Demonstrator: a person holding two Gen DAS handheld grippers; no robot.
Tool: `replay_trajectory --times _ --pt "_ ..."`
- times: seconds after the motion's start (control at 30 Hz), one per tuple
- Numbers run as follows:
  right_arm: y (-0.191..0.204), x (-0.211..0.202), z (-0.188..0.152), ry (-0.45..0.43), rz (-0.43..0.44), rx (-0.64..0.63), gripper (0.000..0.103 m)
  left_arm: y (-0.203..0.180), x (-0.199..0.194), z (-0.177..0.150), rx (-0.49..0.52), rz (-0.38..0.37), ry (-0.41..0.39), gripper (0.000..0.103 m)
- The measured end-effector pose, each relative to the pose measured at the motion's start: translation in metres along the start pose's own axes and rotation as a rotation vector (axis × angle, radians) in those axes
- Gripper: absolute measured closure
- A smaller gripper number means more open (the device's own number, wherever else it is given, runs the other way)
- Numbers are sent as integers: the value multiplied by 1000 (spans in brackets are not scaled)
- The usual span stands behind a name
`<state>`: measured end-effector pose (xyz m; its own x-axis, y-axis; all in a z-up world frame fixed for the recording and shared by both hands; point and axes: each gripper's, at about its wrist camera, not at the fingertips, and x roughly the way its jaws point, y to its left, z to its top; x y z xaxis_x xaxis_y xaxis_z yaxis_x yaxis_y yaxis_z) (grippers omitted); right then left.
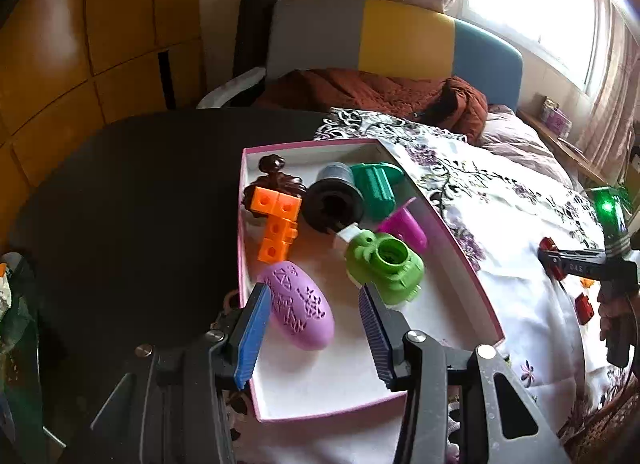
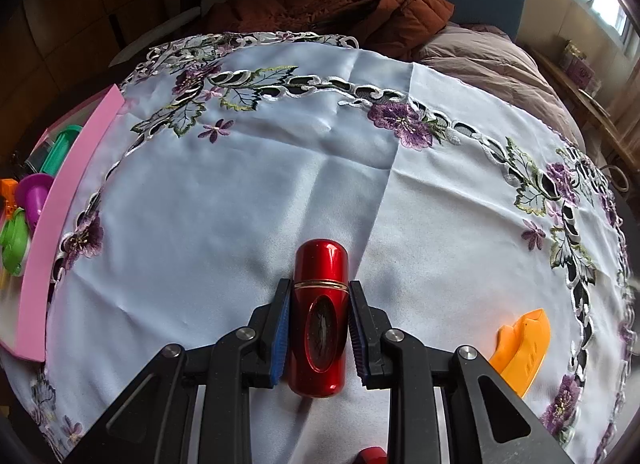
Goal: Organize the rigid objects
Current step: 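Carry the red cylinder into the tray and open the right gripper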
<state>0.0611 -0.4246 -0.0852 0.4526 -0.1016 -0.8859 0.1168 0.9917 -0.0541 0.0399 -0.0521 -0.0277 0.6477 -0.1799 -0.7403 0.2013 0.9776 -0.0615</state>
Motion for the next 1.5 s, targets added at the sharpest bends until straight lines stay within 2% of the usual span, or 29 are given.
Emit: replay_trajectory --times 0.37,0.67,0.83,1.03,1.23,1.33,1.5 --pt "6 -1 0 -3 -55 28 76 7 -5 0 -33 -19 -8 57" --pt "2 -7 1 19 -63 140 77 17 -6 0 -63 -26 -14 57" --pt "8 -18 -2 -3 -51 160 77 21 -4 -1 -80 -23 -10 57" --pt "34 -47 4 -79 23 133 77 23 -4 0 -89 -22 -15 57" --pt "83 -80 14 -133 186 68 77 28 -7 2 -106 -16 -28 57" --pt "117 -91 15 -141 280 23 77 29 -8 2 -111 -13 -32 57" --pt "166 -88 12 -114 365 -33 77 31 -9 2 -109 -8 -34 57"
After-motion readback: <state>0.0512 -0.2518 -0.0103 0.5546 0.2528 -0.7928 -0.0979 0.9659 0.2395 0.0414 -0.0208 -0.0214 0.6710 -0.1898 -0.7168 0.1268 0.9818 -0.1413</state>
